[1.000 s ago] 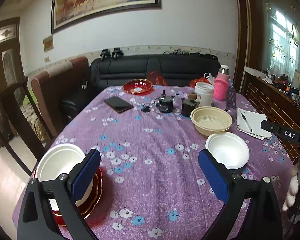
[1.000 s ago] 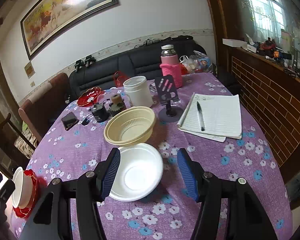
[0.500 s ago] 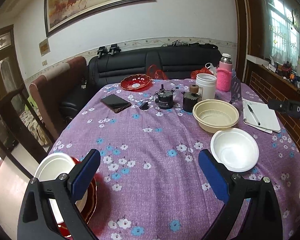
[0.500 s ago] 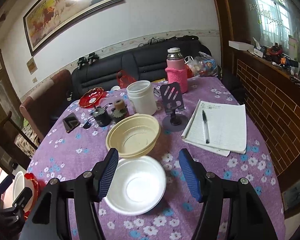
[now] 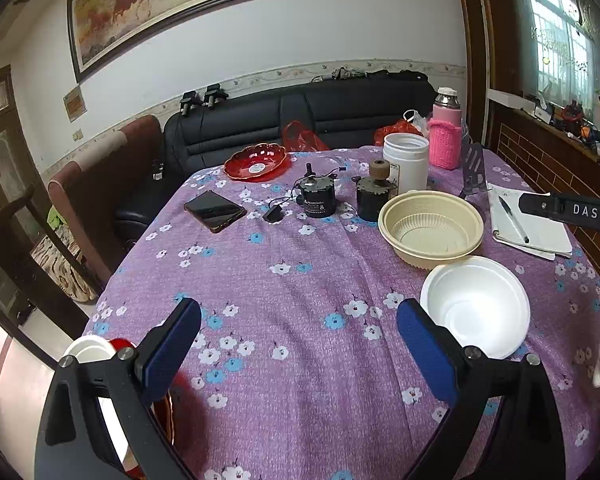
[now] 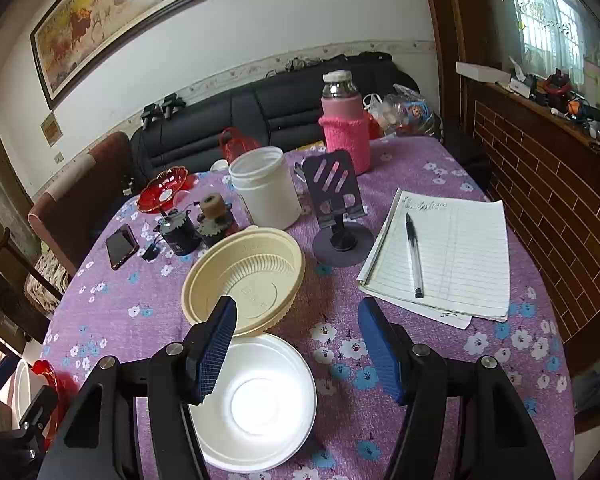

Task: Organize plates and bowls
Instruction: 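Withdraw the right tool and move it toward the beige plastic bowl, then grip the beige plastic bowl rim with the right tool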

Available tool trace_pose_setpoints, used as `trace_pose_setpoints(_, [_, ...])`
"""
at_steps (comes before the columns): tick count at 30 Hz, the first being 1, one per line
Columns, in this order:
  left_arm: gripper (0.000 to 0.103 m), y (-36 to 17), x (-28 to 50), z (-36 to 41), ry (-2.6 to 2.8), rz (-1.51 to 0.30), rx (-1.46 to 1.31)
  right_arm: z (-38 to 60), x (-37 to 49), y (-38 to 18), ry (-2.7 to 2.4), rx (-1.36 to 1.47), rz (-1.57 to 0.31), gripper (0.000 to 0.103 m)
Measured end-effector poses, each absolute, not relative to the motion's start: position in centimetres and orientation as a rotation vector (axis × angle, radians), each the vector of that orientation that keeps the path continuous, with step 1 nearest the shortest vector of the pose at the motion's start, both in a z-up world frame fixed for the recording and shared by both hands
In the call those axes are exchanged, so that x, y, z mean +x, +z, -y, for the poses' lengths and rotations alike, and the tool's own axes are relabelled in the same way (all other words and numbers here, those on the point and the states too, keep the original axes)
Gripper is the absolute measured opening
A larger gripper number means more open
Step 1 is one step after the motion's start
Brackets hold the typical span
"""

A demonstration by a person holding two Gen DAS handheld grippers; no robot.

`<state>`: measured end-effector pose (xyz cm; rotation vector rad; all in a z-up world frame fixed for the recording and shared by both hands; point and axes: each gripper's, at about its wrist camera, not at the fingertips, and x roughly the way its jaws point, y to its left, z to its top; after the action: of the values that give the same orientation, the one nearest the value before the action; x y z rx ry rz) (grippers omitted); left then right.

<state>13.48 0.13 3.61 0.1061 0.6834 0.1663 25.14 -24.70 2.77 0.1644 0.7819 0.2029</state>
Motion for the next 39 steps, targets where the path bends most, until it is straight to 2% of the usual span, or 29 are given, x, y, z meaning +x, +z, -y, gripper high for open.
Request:
trace_pose_setpoints(9, [0.098,2.9,14.6,0.0,0.155,-0.71,0.108,25.1,26.1,1.8,0.191,0.171,-0.807,0.067])
trace_pose_setpoints(15, [0.098,4.5,13.8,-0.4,0.135,-0.7,0.092,25.4,25.3,3.0,0.183,0.173,-0.796,0.067])
trace_pose_setpoints(19, [0.098,9.7,12.7,-1.7,0.083,-0.632,0.059,24.9,24.0,6.3,0.167,0.105,-0.749,0.067])
trace_pose_setpoints(25, [0.098,19.2,14.0,-3.8,0.04,-0.597,-0.006,24.2,22.5,15.0,0.108,-0.048,-0.626,0.068])
trace_pose_setpoints(30, [0.098,23.1,18.8,-4.9,0.111,-0.618,-0.038,24.4,23.8,21.1,0.067,-0.065,-0.599,0.078])
trace_pose_setpoints(34, [0.098,20.8,22.9,-4.7,0.132,-0.666,-0.033,24.2,26.0,20.2,0.097,-0.009,-0.67,0.079])
trace_pose_setpoints(39, [0.098,12.3,28.2,-4.3,0.031,-0.857,-0.167,23.3,29.1,12.8,0.174,0.089,-0.827,0.078])
